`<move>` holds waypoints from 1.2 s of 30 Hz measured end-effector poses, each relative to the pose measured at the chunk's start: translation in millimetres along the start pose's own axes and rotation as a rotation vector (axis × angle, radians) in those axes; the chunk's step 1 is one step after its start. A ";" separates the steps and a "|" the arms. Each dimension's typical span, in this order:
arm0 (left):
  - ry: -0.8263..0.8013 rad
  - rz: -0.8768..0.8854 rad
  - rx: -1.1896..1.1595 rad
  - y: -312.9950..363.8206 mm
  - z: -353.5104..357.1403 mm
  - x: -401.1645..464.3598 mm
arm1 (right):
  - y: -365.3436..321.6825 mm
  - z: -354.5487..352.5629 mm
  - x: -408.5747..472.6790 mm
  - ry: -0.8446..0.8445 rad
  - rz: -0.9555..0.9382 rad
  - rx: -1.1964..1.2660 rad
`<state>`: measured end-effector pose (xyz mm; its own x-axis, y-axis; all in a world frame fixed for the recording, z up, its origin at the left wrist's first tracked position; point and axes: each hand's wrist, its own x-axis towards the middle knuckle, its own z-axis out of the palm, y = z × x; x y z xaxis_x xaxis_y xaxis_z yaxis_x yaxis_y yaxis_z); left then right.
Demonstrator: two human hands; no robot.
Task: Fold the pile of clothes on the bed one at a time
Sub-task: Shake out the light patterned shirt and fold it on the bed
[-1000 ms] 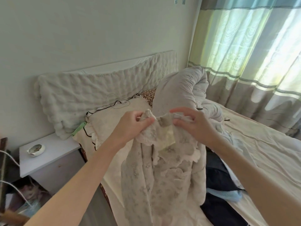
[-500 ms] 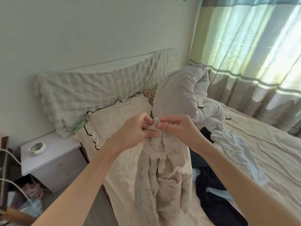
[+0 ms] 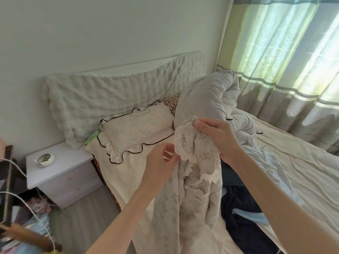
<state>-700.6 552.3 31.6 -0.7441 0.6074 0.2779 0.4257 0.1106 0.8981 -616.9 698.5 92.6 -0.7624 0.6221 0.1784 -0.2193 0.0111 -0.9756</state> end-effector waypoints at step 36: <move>-0.514 0.014 0.055 10.5 -121.9 67.6 | 5.4 -45.1 25.3 0.022 -0.009 -0.417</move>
<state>-809.2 498.7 101.4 -0.3955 0.9155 0.0739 0.4705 0.1328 0.8724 -609.9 749.6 86.1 -0.7477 0.6368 0.1884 0.0435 0.3300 -0.9430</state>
